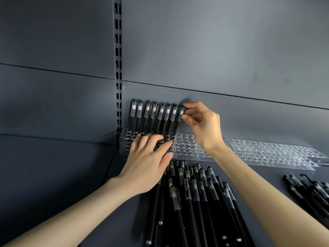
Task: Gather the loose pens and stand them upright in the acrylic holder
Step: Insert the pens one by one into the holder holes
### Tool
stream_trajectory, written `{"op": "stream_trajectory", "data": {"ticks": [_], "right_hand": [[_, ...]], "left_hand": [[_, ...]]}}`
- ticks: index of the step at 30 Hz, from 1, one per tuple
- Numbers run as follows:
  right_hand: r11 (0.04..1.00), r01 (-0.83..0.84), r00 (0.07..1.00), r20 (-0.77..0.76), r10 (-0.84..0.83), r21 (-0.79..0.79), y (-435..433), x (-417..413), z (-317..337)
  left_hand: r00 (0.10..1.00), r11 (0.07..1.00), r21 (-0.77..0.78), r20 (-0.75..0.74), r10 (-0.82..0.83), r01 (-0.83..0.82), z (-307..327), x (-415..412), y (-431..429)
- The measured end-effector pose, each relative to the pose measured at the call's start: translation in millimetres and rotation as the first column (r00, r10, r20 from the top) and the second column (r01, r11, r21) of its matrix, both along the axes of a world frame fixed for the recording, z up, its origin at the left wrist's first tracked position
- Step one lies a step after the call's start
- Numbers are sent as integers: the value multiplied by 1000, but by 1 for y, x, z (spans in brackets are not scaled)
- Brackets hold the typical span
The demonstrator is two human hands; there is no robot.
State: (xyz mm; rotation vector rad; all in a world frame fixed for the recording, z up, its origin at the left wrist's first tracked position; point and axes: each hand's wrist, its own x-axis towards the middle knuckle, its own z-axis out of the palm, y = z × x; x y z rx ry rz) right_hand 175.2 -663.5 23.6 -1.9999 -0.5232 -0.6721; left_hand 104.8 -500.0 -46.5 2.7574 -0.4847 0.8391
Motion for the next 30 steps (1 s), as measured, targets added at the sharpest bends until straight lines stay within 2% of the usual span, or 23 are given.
{"op": "stream_trajectory", "data": {"ticks": [4,9,13,16,20,25,28,30], "right_hand": [[999,26,1000,2,-26,-25,-1,-3,0],[996,53,998,28,-52,-73,-2,-9,1],[995,66,998,17,-65,-70,-4,-19,3],[997,57,998,-15,-58,-54,-10,-34,2],[999,23,994,-109,-26,-35,-27,-60,-7],[956,-142,965,-253,74,-259,-49,-96,-22],[860,-262,944,-300,134,-438,-61,-115,-31],[802,-307,923,-366,120,-512,-65,-124,-38]], "left_hand": [[999,1000,22,-33,23,-22,2,-2,-2],[989,1000,-4,-147,16,-17,8,-7,-6],[990,999,-46,-140,7,-14,15,-11,-9],[991,995,-95,-133,-14,1,23,-21,-14],[975,990,-137,-221,8,-39,27,-48,-23],[895,971,-116,-422,143,-209,27,-93,-34],[821,918,-225,-549,157,-326,27,-112,-43],[802,873,-294,-574,165,-389,25,-122,-51]]}}
